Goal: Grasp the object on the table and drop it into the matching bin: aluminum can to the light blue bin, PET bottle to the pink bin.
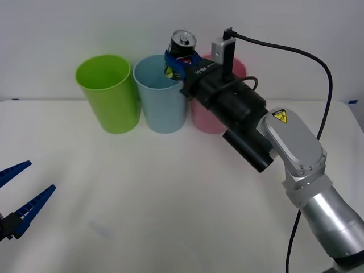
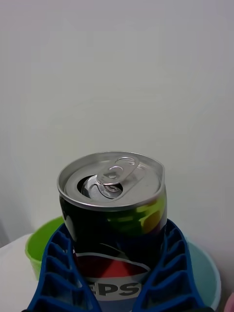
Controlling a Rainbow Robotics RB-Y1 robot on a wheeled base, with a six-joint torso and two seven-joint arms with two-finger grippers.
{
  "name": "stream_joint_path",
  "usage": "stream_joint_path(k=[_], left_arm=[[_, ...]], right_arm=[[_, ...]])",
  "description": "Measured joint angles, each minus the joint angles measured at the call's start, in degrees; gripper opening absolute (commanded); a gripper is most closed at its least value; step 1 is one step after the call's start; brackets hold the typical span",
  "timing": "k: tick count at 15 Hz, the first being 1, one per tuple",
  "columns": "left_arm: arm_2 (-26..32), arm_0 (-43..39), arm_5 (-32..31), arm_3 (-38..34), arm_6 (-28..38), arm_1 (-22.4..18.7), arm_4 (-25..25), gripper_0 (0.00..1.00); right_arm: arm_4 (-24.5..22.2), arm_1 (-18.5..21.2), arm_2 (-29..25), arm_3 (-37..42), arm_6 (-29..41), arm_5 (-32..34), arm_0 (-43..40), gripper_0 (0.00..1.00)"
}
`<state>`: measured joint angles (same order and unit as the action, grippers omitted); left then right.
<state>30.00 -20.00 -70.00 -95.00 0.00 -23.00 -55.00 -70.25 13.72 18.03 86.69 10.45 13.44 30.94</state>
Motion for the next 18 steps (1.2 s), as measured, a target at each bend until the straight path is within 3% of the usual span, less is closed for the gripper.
stream_joint_path(k=[8, 13, 18], left_arm=[[0.00, 0.00, 0.00, 0.00, 0.00, 0.00, 0.00, 1.00], [0.00, 0.00, 0.00, 0.00, 0.00, 0.00, 0.00, 1.00], [0.00, 0.00, 0.00, 0.00, 0.00, 0.00, 0.00, 1.00]], right_arm=[[-3.70, -7.55, -1.75, -14.22, -0.99, -2.72, 10.10, 0.00], [-6.27, -12.94, -5.95, -25.52, -3.07, -2.71, 17.23, 0.00], [-8.53, -14.72, -9.94, -32.29, -5.76, -2.11, 22.05, 0.00]])
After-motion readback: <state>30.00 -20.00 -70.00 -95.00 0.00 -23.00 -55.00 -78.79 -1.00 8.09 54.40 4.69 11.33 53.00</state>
